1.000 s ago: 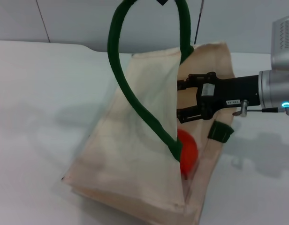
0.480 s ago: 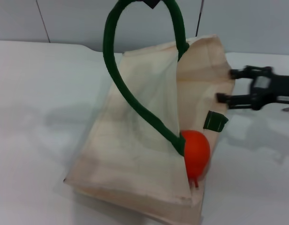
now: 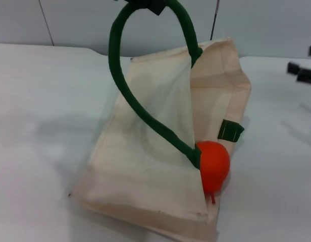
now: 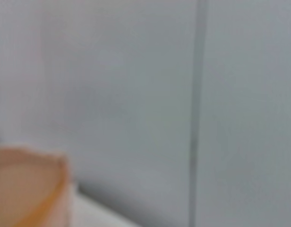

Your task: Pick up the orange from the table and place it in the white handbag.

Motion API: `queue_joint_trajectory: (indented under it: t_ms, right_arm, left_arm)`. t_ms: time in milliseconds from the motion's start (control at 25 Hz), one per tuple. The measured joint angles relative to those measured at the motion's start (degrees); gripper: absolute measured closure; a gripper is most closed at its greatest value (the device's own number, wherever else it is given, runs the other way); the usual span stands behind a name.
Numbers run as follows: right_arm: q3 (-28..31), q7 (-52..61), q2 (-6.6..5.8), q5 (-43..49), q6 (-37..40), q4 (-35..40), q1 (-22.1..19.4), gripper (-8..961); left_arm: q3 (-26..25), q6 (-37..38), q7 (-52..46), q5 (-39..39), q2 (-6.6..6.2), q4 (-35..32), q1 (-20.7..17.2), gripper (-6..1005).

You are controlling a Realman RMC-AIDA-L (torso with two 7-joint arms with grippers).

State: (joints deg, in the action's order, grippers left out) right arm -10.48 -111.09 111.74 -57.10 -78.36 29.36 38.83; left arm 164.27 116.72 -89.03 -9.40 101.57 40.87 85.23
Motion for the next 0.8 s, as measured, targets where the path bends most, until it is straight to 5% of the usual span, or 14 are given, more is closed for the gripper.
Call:
queue_joint_trajectory:
  t_ms: [160, 360, 520, 800]
  right_arm:
    - [4.48, -1.54, 0.94, -2.22, 1.28, -0.43, -0.03, 69]
    - [6.55, -4.64, 3.69, -8.78, 6.83, -1.27, -0.09, 69]
    - [6.37, -5.02, 3.52, -9.11, 8.79, -3.49, 0.10, 69]
    - [6.71, -5.76, 3.56, -9.33, 10.60, -4.24, 0.26, 68]
  left_arm:
    - [-0.01, -1.10, 0.38, 4.68, 0.97, -0.05, -2.44, 869]
    - [-0.01, -5.44, 0.37, 9.70, 2.83, 0.14, -5.72, 868]
    - [-0.04, -10.46, 0.18, 12.64, 4.80, 0.14, -7.47, 868]
    - [-0.10, -13.52, 0.25, 19.23, 5.90, 0.21, -10.86, 848]
